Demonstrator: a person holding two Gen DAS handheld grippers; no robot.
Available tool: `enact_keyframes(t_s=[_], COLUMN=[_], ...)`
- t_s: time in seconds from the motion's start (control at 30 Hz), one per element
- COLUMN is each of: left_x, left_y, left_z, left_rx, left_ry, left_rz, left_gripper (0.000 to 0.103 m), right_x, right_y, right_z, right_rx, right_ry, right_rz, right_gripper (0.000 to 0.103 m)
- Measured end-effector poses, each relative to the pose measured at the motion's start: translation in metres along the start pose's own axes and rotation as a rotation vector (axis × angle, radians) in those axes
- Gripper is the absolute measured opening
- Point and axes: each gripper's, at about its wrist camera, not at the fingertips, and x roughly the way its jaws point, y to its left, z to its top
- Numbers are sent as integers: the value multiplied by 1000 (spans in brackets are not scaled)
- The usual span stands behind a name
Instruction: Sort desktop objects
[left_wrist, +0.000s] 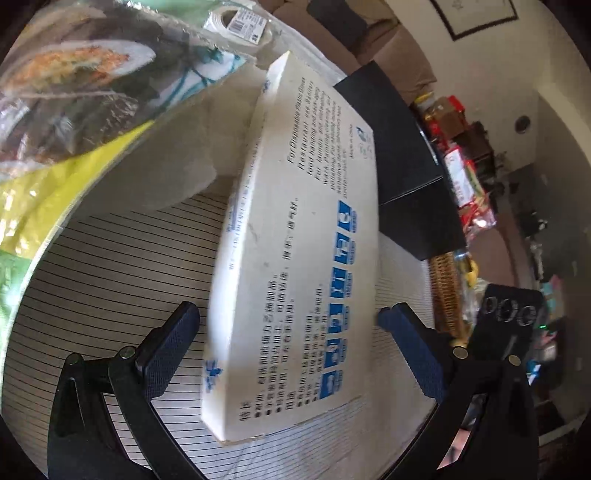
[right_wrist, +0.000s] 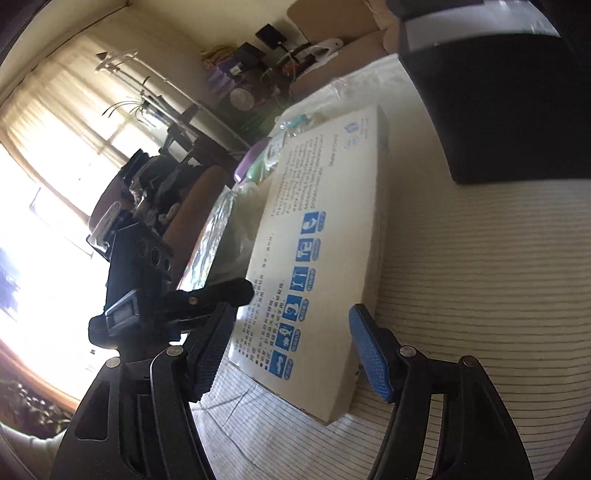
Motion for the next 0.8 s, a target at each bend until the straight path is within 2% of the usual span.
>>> enact_keyframes(t_s=[0.1,0.17,0.23,0.33,0.4,0.43,0.47,0.53,0.63,0.73,0.8], left_x=[-1,-1,0,0,3,5,8,11,14,19,30], left_y=[4,4,-8,-38,-53,-59,-62,-71,-94,-120,-127], left_z=[0,0,1,-1,-3,-3,-3,-2,-2,-5,-9], left_rx=[-68,-110,-87,-6,28,37,31,17,36,95,97], left_ry=[-5,12,34,52,55,55,57,62,90,124,166], left_rz=[-84,-213,-296,-358,-362,-362,-375,-428,-530,-537,-538], left_gripper=[103,103,103,103,103,103,103,103,103,103,103], right_x=[-5,-8,-9,-9,-16,-22,-28,-45,-69,-83,-92], right_y=[-6,-7,-4,3,6,5,6,10,13,10,-1], right_z=[-1,-2,-1,-6,-7,-7,-6,-7,-14,-24,-30], right_rx=[44,42,20,-11,-9,12,25,23,-23,-57,-42], right_ry=[-20,-20,-8,5,2,-2,16,-7,-24,-13,-11], right_rz=[31,26,20,34,93,159,196,244,216,121,74], right_gripper=[69,69,69,70,79,80,84,94,98,99,99])
